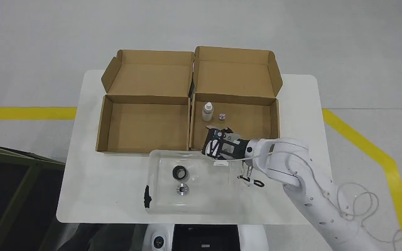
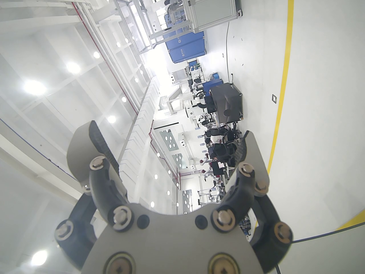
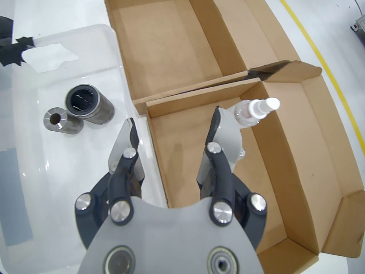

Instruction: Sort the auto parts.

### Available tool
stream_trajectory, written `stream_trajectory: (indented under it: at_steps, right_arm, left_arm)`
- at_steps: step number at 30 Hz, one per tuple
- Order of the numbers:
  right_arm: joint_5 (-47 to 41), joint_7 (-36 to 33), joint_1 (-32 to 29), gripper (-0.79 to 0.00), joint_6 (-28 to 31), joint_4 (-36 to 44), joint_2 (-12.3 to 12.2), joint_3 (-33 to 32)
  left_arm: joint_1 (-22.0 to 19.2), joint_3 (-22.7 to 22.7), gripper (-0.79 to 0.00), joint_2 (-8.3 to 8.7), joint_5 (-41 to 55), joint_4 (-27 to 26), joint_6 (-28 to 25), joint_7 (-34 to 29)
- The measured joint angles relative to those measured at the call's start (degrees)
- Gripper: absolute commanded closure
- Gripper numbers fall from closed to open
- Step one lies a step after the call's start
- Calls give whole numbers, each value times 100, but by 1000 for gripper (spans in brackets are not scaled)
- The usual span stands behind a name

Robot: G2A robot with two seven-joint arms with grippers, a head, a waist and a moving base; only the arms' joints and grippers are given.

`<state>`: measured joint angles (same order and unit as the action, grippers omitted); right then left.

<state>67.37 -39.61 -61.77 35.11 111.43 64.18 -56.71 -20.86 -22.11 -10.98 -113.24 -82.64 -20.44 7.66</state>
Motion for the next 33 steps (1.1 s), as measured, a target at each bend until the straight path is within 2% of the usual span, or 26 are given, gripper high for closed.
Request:
stream_trajectory:
  at_steps: [3, 8, 16, 33]
  right_arm:
    - [103, 56, -64, -625, 47, 112, 7, 135]
    - [248, 140, -76, -653, 102, 257, 39, 406]
    - [423, 284, 60, -656, 192, 253, 143, 966]
    - [582, 441, 482, -631, 174, -428, 424, 1855]
  left_arm:
    - [0, 0, -785, 0, 0, 0, 0, 0]
    - [0, 0, -785, 0, 0, 0, 0, 0]
    - [0, 0, -785, 0, 0, 0, 0, 0]
    - [0, 0, -785, 0, 0, 0, 0, 0]
